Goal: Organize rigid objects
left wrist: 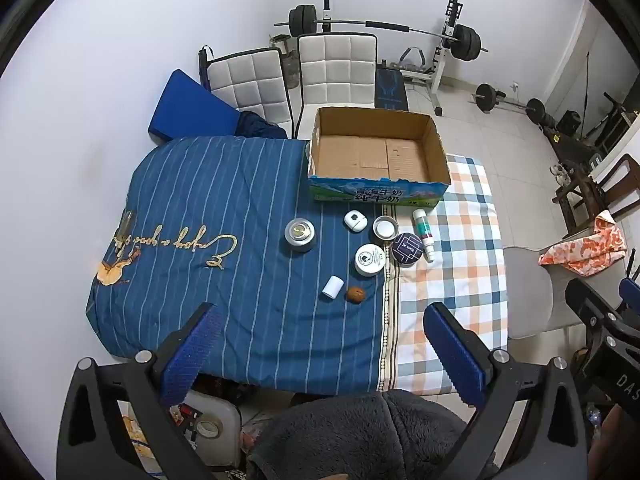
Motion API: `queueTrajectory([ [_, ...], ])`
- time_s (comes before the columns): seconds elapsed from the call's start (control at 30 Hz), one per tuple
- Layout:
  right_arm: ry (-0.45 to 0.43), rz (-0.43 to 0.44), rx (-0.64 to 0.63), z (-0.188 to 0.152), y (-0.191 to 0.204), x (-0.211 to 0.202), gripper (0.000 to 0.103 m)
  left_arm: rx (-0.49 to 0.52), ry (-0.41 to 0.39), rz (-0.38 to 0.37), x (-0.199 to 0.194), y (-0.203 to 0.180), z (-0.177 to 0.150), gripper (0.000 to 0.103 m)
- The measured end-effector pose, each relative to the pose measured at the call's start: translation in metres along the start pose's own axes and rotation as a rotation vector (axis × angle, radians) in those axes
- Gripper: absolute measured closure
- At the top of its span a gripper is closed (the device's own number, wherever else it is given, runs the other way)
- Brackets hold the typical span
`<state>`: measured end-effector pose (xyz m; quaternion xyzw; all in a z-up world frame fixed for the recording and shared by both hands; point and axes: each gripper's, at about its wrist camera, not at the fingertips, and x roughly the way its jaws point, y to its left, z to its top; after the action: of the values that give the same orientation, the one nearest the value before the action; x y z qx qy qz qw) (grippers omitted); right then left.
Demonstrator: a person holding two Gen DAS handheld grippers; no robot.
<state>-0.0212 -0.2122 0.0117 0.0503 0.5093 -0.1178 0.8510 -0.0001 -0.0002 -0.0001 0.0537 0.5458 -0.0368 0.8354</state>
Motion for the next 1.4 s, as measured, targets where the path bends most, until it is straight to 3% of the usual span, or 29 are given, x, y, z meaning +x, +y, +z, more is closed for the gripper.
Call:
queueTrajectory([
  [1.4,-0.022,-0.016,0.023,-0.012,0.0,-0.01,0.0,-0.004,-0.018,-0.035,-0.008,0.003,-0.008,0.0],
])
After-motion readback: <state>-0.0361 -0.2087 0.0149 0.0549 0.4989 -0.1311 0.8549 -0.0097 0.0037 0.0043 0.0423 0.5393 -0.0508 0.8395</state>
